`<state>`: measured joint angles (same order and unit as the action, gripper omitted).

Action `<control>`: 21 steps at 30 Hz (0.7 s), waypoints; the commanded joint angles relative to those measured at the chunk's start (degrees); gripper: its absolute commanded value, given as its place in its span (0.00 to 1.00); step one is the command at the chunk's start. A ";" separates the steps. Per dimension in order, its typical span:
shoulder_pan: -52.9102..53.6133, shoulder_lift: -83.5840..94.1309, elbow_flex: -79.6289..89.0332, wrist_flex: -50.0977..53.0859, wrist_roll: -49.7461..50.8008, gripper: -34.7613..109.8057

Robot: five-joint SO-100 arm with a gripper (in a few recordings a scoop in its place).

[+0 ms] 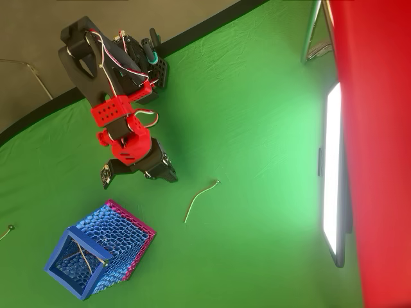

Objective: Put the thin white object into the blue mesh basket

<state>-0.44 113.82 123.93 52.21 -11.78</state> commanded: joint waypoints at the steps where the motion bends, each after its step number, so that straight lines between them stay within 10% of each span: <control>1: 0.26 -4.48 -8.00 3.25 -0.97 0.36; 21: -2.81 -44.47 -52.29 25.40 -5.27 0.37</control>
<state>-2.46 71.19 77.17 76.11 -16.44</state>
